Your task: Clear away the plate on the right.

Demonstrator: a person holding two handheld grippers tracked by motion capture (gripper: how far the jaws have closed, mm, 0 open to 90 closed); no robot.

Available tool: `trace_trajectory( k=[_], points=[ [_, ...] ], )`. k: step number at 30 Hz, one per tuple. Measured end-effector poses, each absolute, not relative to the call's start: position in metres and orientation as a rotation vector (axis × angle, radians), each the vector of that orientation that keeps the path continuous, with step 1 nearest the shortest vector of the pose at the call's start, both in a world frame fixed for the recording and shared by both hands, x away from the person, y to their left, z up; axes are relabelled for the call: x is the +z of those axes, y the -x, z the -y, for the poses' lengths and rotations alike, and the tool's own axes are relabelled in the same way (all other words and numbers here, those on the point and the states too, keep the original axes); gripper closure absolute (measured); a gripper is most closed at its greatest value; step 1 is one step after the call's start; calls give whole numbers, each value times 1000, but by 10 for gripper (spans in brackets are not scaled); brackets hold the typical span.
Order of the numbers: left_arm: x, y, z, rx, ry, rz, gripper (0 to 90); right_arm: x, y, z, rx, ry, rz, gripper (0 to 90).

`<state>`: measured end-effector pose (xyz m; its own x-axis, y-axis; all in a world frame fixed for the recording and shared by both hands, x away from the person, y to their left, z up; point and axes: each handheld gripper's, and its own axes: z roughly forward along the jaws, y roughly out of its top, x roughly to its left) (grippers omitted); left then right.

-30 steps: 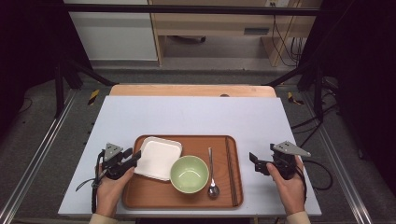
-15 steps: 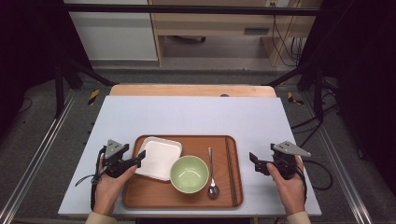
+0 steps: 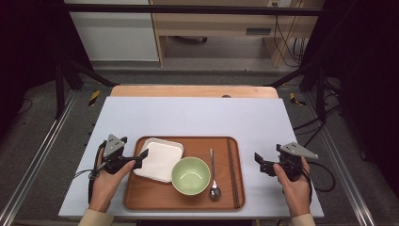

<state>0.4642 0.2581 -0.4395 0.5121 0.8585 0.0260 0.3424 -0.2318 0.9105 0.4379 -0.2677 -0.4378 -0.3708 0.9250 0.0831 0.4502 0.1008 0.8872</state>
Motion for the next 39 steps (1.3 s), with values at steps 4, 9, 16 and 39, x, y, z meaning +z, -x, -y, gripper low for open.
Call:
trace_trajectory(
  k=[4,9,16,39],
  points=[
    [-434,-465,-262,702,-1797,-971,45,-437,-438,271,1224,-1355,-1864,68],
    [-429,-466,-269,713,-1765,-955,45,-438,-438,273,1219,-1373,-1857,77],
    [-431,-467,-278,718,-1753,-946,45,-440,-438,277,1214,-1392,-1843,84],
    [-454,-464,-305,740,-1675,-951,46,-451,-442,287,1200,-1374,-1802,100]
  ],
)
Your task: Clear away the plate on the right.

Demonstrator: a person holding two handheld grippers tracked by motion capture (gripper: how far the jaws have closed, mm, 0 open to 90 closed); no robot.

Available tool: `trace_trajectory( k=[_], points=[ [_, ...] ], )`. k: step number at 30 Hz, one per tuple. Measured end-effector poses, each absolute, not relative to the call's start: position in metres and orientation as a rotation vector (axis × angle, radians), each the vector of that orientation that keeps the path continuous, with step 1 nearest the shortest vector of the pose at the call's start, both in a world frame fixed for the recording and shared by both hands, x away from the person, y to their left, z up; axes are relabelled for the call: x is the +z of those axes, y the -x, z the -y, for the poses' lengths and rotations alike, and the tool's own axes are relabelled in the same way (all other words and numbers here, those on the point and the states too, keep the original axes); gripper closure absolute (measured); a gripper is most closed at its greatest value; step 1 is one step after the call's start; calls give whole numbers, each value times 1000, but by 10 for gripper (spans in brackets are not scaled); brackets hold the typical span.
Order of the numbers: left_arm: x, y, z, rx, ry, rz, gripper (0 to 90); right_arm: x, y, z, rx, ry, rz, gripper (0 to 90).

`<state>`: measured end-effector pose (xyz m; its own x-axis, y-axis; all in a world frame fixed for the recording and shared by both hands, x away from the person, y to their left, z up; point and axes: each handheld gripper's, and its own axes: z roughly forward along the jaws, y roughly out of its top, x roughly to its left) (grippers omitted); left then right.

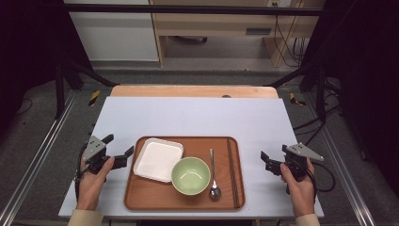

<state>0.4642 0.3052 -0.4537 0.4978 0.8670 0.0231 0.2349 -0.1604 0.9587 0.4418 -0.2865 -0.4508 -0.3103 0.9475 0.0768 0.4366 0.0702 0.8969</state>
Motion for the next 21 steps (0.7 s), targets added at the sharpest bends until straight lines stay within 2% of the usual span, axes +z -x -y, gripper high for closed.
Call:
trace_trajectory(
  k=[21],
  points=[
    [-466,-459,-320,715,-1614,-967,45,-462,-442,287,1177,-1325,-1779,81]
  ],
)
